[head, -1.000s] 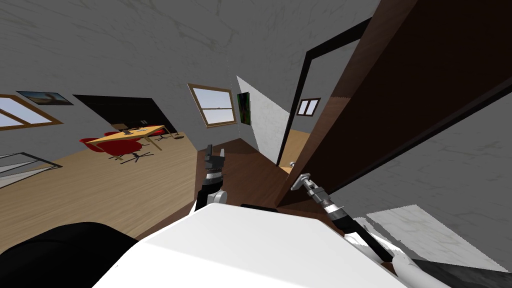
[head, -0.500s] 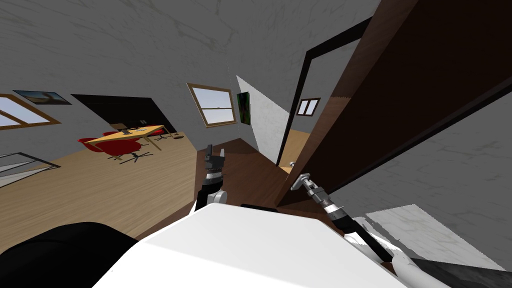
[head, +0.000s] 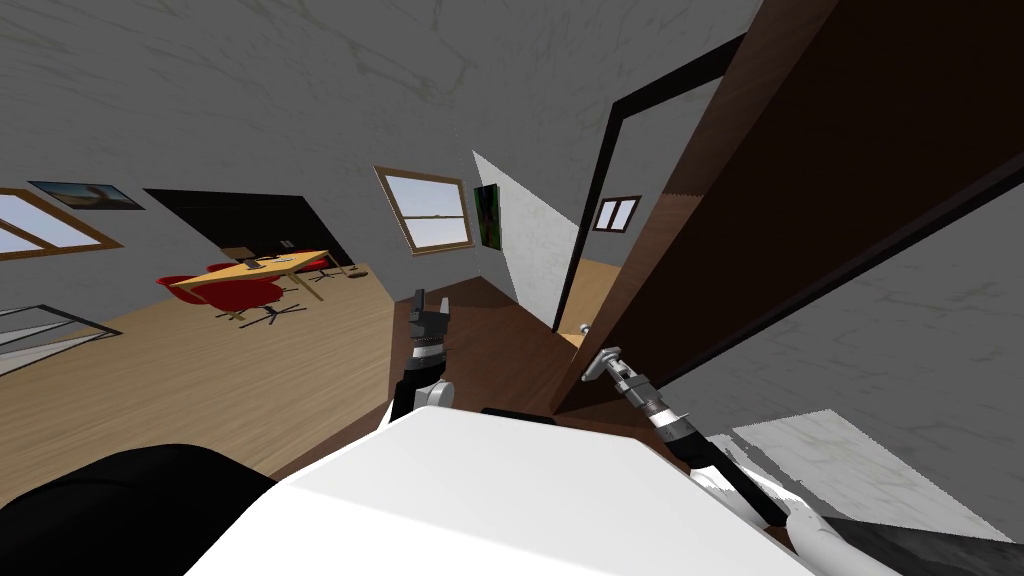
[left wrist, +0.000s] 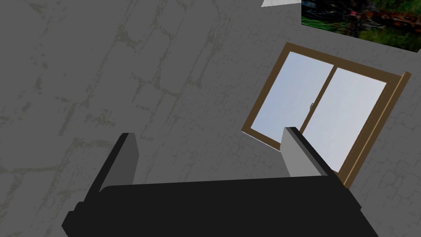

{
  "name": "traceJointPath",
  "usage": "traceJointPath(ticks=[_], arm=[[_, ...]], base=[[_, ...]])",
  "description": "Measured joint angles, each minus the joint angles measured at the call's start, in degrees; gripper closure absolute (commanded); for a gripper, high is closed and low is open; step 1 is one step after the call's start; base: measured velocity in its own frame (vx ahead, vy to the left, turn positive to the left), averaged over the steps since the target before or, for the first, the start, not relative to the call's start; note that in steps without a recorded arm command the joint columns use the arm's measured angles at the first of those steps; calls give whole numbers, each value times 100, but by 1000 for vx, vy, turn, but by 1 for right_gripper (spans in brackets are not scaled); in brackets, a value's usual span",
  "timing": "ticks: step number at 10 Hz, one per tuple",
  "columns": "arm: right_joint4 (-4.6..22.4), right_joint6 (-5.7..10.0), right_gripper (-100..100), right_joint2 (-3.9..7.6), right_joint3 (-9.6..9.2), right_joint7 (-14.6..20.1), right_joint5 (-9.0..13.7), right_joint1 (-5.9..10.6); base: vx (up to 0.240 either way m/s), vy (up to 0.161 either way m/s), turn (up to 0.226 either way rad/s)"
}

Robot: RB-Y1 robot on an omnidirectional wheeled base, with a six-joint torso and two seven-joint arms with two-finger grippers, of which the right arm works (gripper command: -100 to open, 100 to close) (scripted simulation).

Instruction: Pull the door open

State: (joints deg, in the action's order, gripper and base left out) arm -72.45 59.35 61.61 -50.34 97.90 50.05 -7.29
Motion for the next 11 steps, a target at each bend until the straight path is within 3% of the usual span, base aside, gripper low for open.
traceJointPath(ticks=[11], arm=[[44, 71, 100, 14, -44, 50, -33, 10]], base=[[0, 0, 0]])
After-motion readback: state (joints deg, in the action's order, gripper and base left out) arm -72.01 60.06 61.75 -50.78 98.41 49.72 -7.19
